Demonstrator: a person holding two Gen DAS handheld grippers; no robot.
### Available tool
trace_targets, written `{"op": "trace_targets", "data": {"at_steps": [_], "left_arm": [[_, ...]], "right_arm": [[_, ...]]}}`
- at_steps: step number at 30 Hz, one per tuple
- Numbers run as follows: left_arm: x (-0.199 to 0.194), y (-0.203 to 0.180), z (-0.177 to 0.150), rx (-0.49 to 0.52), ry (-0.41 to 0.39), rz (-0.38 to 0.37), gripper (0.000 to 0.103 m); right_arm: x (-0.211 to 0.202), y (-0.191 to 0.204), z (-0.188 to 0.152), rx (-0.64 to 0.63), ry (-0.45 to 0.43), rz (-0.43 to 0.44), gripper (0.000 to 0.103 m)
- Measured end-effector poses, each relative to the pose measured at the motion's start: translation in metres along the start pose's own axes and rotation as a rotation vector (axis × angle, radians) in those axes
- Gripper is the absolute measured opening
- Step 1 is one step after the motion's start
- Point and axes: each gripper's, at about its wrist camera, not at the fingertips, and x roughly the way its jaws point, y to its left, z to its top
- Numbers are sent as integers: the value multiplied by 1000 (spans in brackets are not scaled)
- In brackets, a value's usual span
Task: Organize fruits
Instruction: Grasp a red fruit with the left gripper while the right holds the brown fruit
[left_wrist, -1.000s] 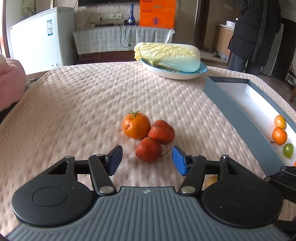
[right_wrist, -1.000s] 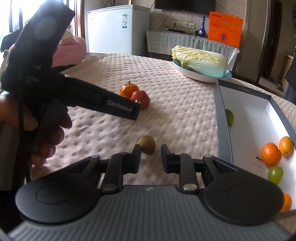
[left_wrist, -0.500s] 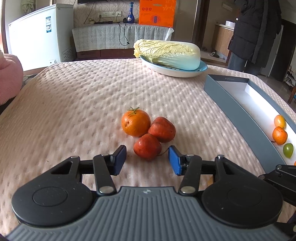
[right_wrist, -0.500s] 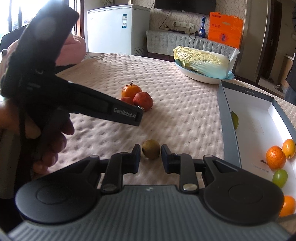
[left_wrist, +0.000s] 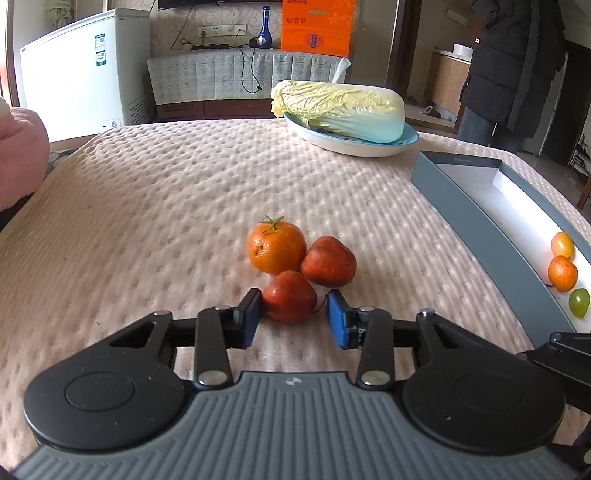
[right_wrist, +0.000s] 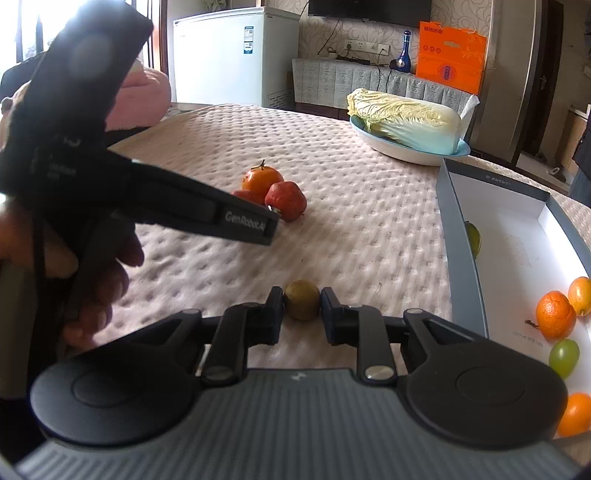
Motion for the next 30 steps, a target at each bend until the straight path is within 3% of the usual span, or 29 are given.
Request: {"op": "trace_targets", "data": {"at_steps": [4, 30], "left_arm": [[0, 1, 0, -3, -1, 4, 38], [-22, 3, 7, -5, -38, 60, 38]], "right_arm": [[-5, -2, -1, -2, 3, 6, 25], [-30, -13, 2, 55, -51, 45, 25]]}}
